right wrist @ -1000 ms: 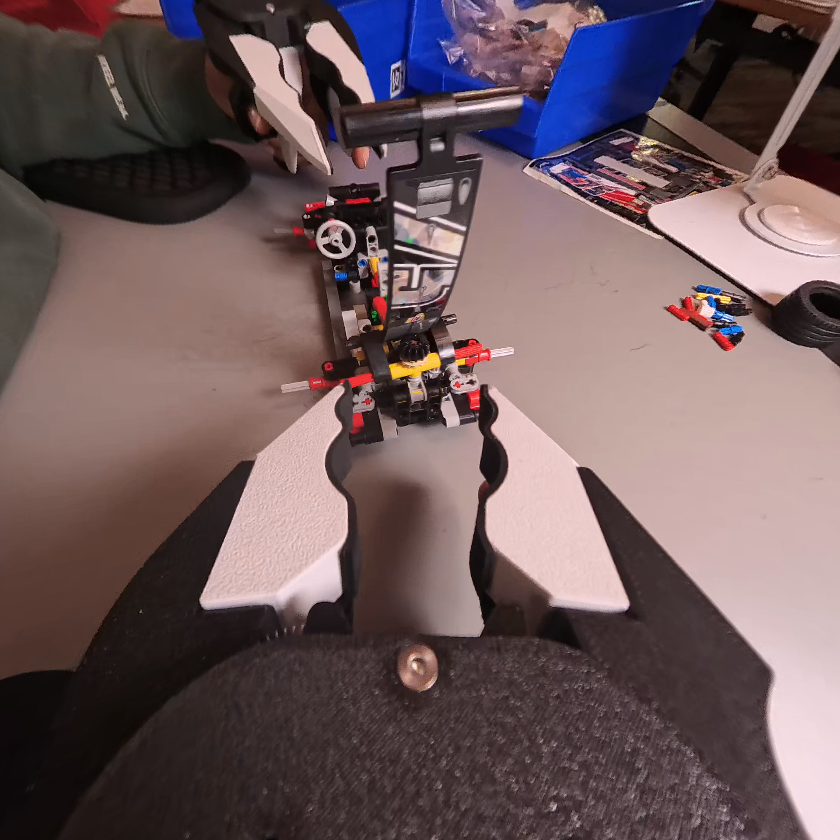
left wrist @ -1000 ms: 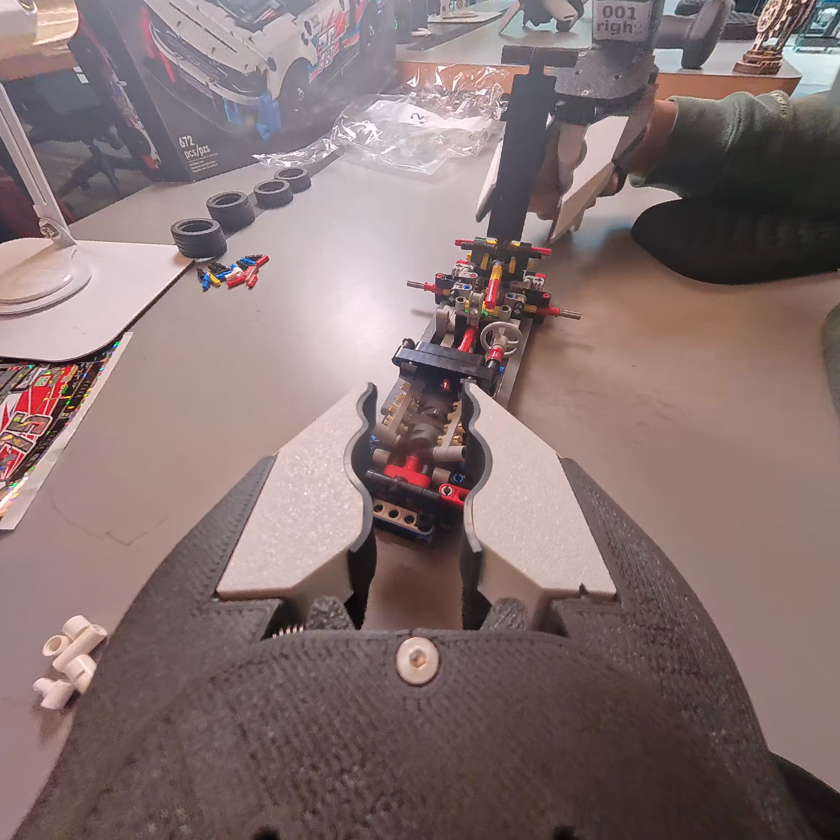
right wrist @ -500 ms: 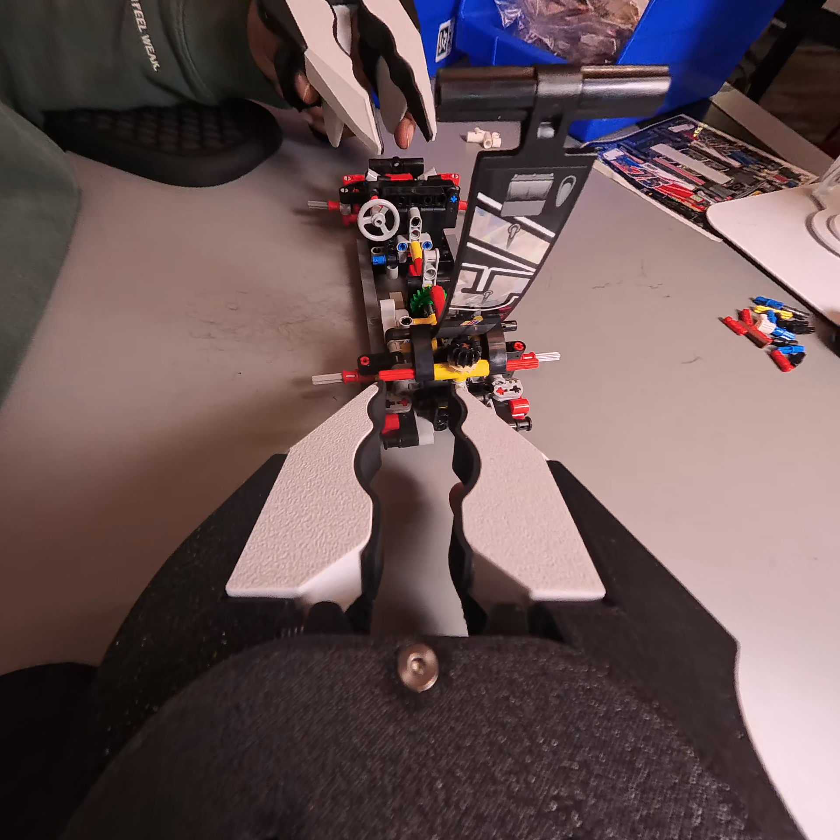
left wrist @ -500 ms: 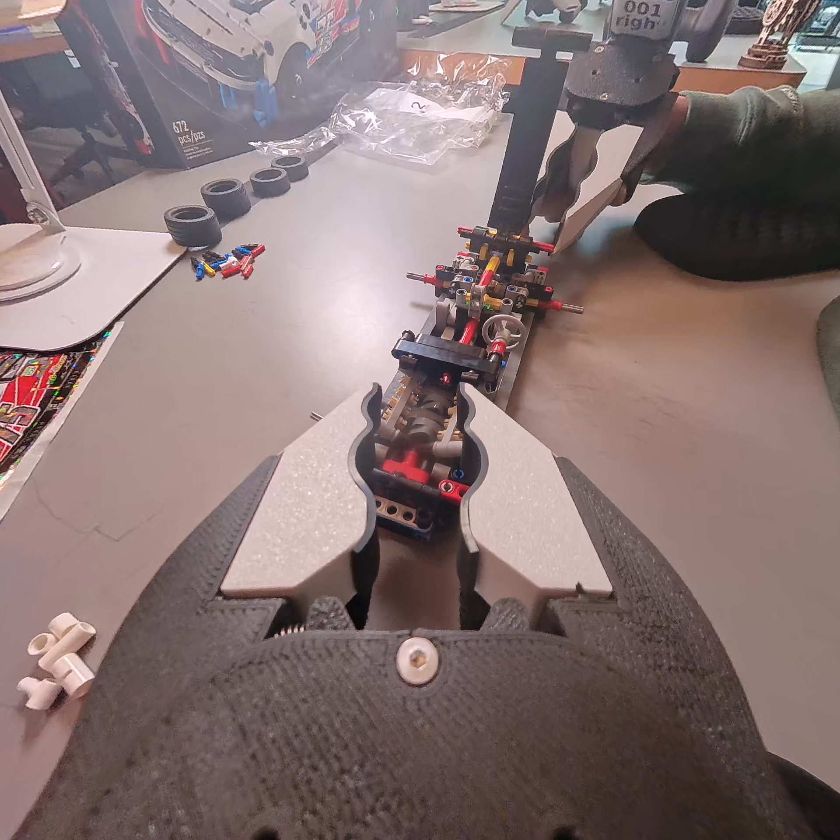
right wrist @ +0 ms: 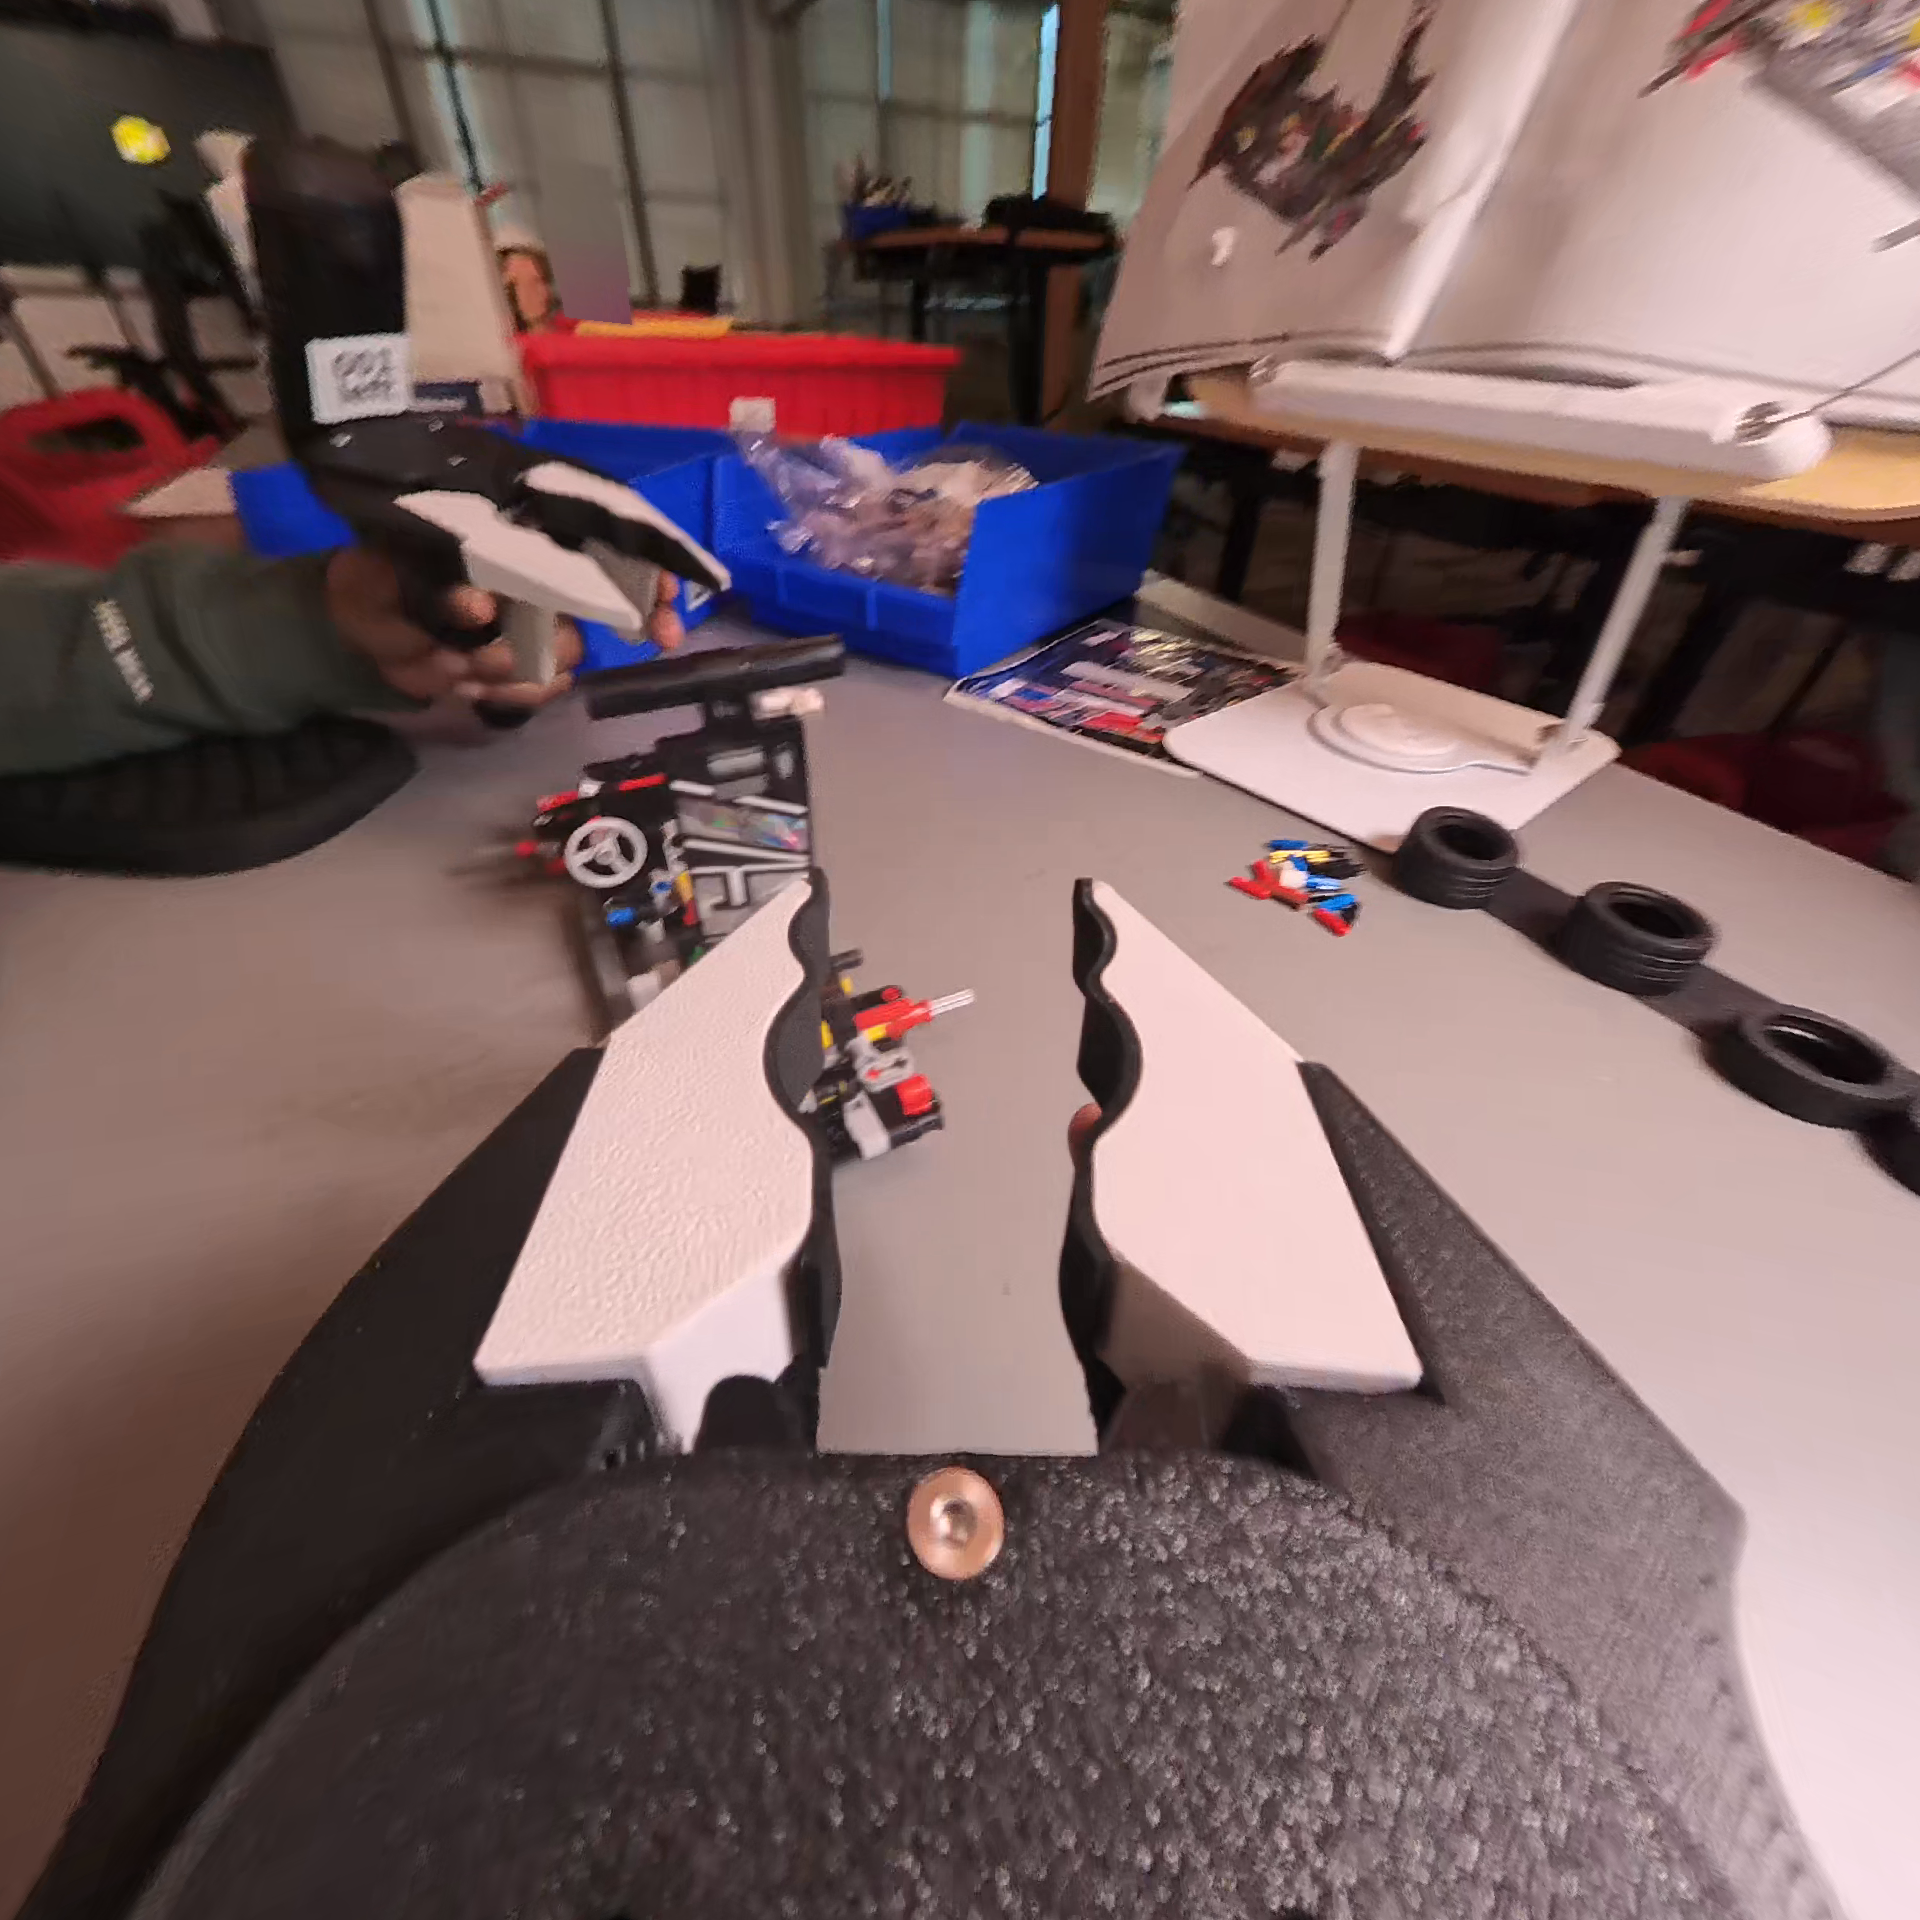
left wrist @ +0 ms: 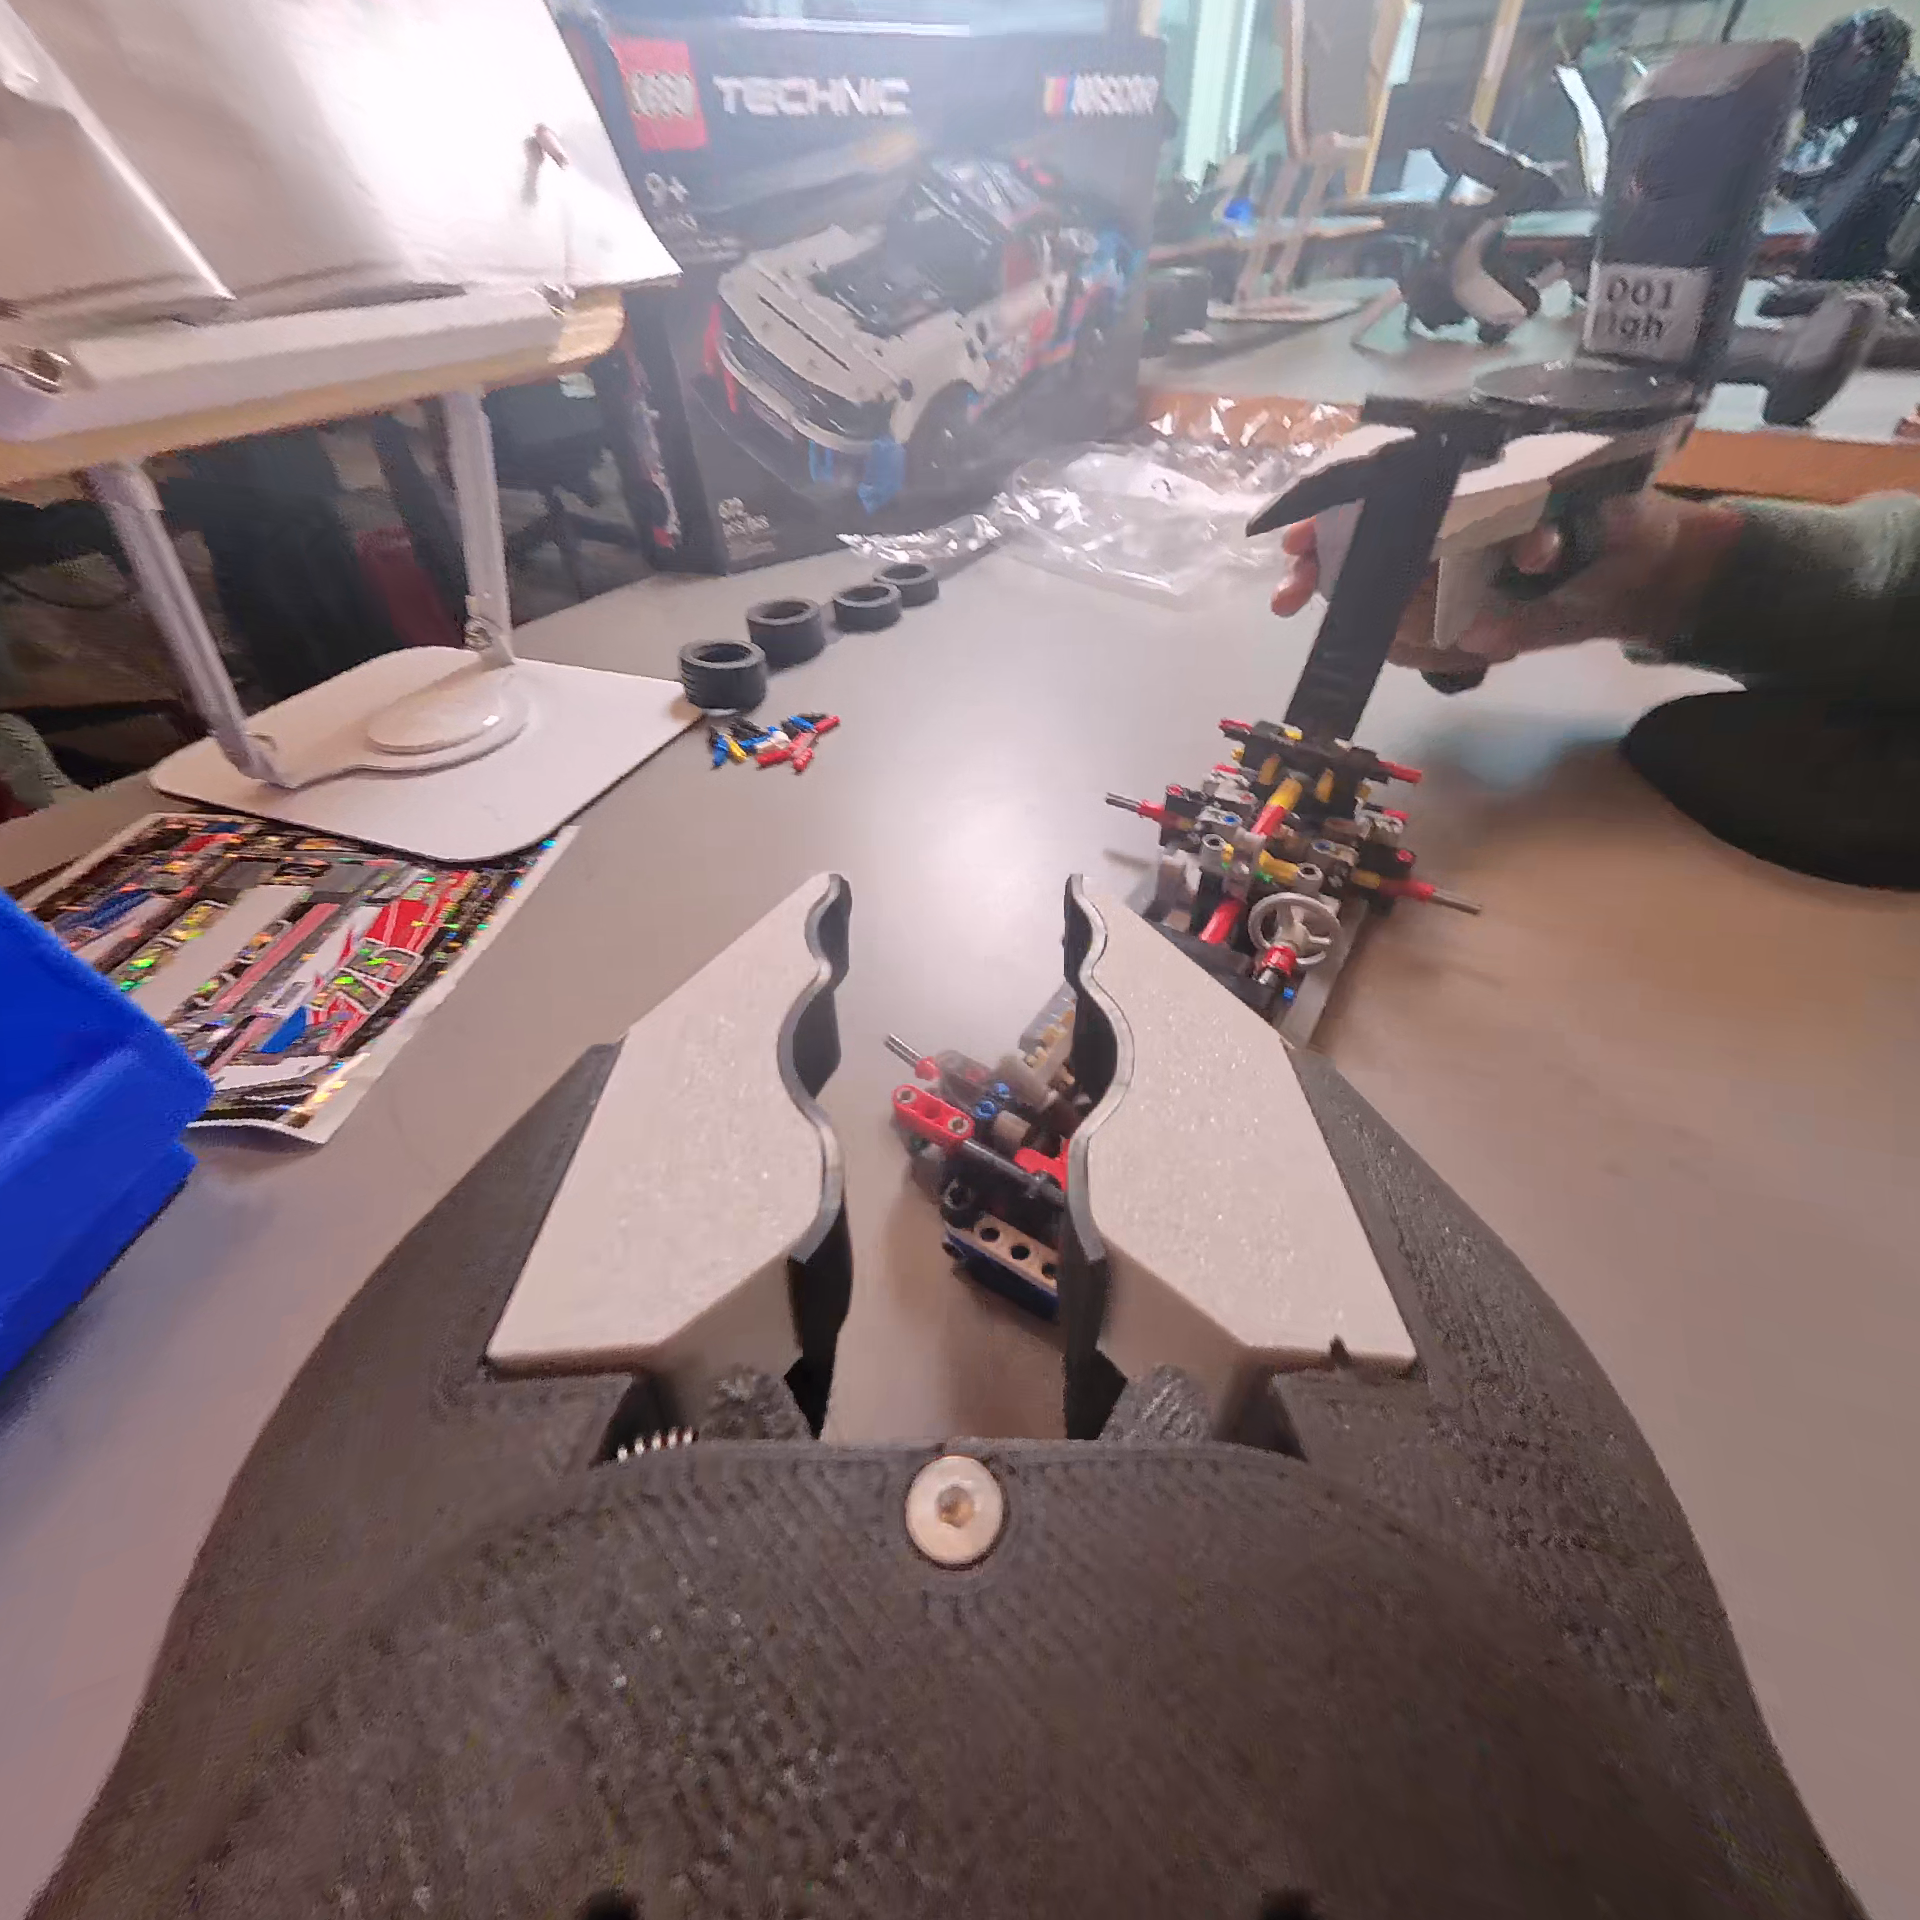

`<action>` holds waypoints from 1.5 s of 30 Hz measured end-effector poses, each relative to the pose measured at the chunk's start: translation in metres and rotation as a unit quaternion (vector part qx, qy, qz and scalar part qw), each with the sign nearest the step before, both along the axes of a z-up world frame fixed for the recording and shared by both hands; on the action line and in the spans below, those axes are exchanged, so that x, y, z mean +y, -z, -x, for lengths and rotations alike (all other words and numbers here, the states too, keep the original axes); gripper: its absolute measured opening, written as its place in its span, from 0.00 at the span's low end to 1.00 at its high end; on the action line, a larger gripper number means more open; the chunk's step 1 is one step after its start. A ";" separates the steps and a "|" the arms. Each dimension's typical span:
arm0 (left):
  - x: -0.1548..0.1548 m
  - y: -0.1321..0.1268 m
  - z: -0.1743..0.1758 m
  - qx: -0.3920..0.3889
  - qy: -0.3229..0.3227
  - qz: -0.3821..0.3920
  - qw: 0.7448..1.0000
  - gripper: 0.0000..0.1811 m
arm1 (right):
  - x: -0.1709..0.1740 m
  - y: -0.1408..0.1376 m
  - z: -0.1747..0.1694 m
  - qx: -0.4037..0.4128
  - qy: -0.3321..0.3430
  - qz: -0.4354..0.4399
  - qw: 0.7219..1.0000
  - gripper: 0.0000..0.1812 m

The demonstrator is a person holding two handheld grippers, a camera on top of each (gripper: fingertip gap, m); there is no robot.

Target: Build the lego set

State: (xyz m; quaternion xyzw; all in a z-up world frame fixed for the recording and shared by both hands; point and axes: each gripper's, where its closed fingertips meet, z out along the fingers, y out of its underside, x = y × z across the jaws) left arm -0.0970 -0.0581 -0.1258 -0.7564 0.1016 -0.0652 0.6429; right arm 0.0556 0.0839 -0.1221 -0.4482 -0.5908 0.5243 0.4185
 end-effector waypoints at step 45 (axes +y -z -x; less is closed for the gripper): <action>-0.021 -0.042 0.061 -0.008 -0.161 -0.123 0.979 0.00 | 0.109 -0.197 0.246 0.140 0.172 -0.111 0.969 0.00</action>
